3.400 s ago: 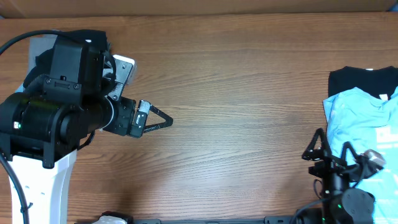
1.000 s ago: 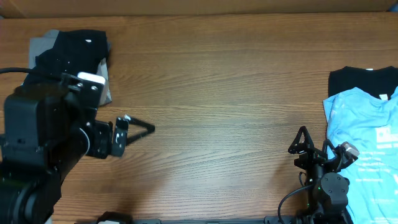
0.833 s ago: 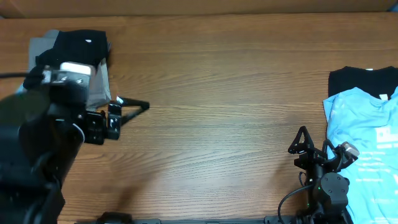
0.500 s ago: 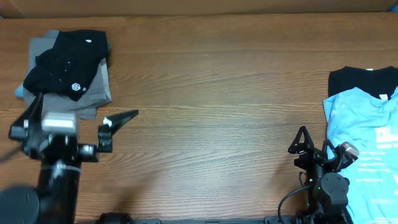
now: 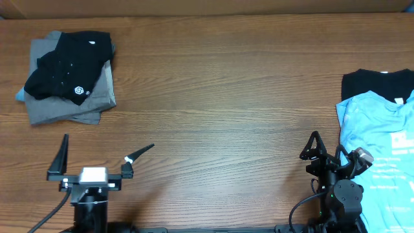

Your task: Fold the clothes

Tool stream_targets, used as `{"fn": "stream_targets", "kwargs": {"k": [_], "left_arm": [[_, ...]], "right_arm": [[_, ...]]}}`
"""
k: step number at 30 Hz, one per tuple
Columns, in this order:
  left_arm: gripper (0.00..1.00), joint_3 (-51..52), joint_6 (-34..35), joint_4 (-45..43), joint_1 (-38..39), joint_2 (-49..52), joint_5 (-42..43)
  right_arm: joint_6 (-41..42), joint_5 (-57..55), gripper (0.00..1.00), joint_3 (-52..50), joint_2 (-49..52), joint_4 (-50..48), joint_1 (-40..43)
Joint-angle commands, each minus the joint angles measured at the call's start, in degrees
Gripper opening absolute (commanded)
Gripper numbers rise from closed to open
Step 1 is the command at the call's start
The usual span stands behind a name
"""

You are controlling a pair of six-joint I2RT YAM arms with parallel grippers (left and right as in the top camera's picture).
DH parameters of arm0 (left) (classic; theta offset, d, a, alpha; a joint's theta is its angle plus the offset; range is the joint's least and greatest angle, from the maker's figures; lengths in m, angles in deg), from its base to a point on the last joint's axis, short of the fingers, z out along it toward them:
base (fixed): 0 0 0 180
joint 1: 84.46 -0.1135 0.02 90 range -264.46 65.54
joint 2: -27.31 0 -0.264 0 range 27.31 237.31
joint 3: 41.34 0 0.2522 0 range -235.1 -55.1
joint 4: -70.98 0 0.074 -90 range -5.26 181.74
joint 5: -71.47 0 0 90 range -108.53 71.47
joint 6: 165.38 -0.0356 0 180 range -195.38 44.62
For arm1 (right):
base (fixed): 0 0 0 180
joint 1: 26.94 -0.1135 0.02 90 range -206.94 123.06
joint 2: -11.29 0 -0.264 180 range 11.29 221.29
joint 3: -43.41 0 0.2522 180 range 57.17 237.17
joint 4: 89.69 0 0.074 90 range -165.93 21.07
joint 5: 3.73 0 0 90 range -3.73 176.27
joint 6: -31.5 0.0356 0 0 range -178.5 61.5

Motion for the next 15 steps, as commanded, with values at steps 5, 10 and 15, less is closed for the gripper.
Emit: {"fn": "stream_targets", "kwargs": {"k": [5,10,15], "left_arm": [[1.00,9.9,-1.7,-4.9,-0.7,-2.6,0.8],[1.00,14.4,-3.0,-10.5,-0.7,-2.6,0.5],[1.00,19.1,-5.2,-19.3,-0.7,-2.6,0.4]], "right_arm": [[0.4,0.0,1.00,-0.3,-0.7,-0.2,0.3],[0.4,0.0,1.00,-0.3,-0.7,-0.2,0.3],[0.4,0.0,1.00,-0.3,-0.7,-0.2,0.3]]}}
